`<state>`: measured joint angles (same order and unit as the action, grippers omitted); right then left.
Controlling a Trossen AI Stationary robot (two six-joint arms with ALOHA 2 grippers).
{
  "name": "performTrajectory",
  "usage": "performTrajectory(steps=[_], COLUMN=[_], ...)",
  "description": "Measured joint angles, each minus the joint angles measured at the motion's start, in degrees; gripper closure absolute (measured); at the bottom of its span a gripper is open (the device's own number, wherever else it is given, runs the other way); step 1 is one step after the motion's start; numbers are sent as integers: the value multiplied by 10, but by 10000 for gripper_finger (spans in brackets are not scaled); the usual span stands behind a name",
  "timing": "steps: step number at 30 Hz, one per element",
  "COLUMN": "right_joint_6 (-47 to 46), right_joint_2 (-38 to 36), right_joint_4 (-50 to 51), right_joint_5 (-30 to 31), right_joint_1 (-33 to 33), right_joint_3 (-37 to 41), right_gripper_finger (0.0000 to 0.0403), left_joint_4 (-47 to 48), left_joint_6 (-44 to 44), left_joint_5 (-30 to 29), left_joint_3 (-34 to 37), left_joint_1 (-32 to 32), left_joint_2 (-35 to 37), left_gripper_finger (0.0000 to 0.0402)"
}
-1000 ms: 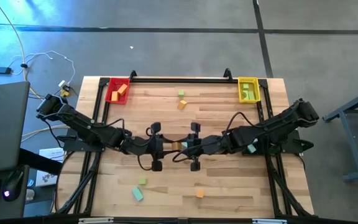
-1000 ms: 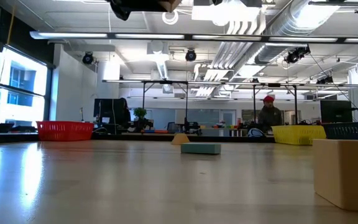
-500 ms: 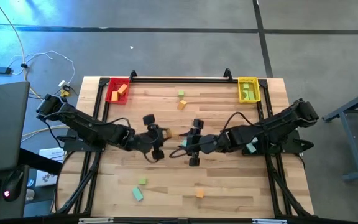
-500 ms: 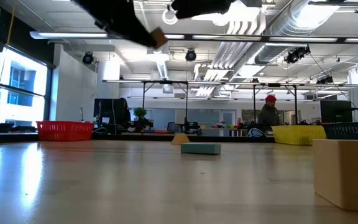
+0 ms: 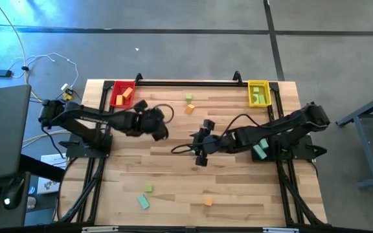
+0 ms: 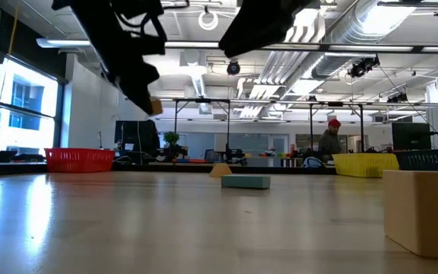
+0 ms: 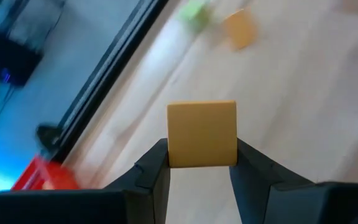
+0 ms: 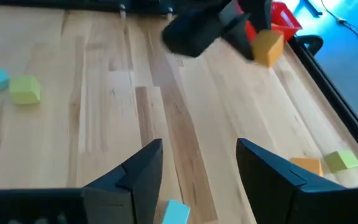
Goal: Sort & place blocks by color
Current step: Put the yellow block into the red bin
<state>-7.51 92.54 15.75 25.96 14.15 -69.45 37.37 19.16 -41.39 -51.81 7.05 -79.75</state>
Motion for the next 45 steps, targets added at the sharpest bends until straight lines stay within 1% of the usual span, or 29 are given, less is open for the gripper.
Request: performTrajectory(steps=[8, 12, 16, 21, 26, 30, 37, 45], right_joint_6=[-2, -13, -15, -12, -11, -11, -10, -15], right_joint_2=[26, 35, 42, 44, 44, 44, 44, 43], right_joint_4=[0, -1, -1, -1, -1, 0, 3, 14], right_joint_5=[-5, -10, -10, -11, -11, -11, -12, -14], right_joint_1=[0, 0, 0, 0, 0, 0, 0, 0], right_joint_3=[0, 0, 0, 0, 0, 0, 0, 0], right_gripper_finger=[212, 212, 213, 212, 213, 213, 213, 213], left_joint_4=[24, 46, 64, 62, 61, 61, 61, 55], left_joint_6=[14, 36, 59, 62, 62, 62, 62, 64], left_joint_5=[7, 10, 28, 51, 59, 63, 22, 17], left_joint_3=[0, 0, 0, 0, 0, 0, 0, 0], left_joint_1=[113, 172, 233, 306, 361, 391, 420, 424], left_joint_2=[0, 0, 0, 0, 0, 0, 0, 0], left_gripper_finger=[291, 291, 290, 290, 289, 288, 287, 287])
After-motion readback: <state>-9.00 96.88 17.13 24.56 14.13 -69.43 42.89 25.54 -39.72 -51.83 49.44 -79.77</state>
